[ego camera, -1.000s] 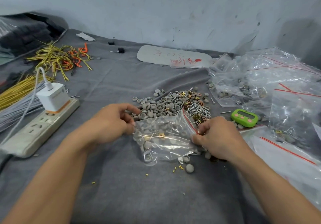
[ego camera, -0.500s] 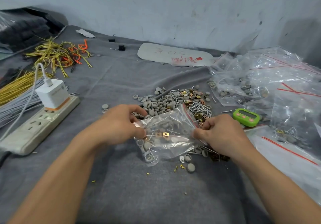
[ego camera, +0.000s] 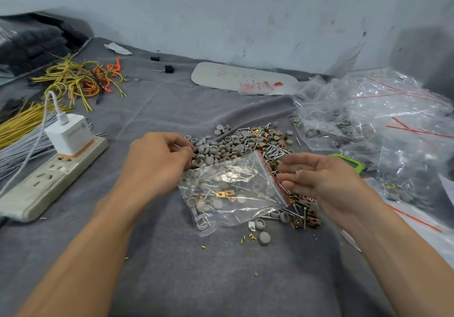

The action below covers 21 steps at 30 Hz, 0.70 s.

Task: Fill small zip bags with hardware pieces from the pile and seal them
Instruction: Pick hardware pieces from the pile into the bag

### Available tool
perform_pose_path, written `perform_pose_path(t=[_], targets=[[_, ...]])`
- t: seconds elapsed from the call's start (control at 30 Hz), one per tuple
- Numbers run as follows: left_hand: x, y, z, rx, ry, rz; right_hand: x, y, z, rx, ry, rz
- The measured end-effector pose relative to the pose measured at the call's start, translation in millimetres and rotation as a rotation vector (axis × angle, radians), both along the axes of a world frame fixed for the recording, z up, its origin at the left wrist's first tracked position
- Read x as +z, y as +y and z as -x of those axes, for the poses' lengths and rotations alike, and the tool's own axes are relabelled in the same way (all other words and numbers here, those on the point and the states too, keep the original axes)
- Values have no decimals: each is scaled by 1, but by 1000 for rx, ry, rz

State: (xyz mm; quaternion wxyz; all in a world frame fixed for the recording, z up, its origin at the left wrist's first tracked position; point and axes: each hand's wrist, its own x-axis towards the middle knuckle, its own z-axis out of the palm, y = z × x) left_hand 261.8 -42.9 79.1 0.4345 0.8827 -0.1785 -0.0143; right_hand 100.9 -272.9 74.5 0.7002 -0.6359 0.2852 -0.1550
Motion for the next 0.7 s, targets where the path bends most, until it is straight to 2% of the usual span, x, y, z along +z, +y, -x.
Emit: perform_pose_path(t=[0.13, 0.3, 0.53, 0.63, 0.7], targets=[[3, -3, 1, 43, -16, 30, 0, -1, 1, -33, -84, 4], [4, -6, 5, 36, 0, 41, 1, -1, 2, 15, -82, 38], [2, -20, 18, -204, -3, 50, -7, -4, 1, 126, -22, 138], [2, -25, 18, -231, -1, 62, -9, -2, 1, 144, -1, 202], [2, -28, 19, -231, -6, 76, -10, -1, 0, 117, 59, 320]])
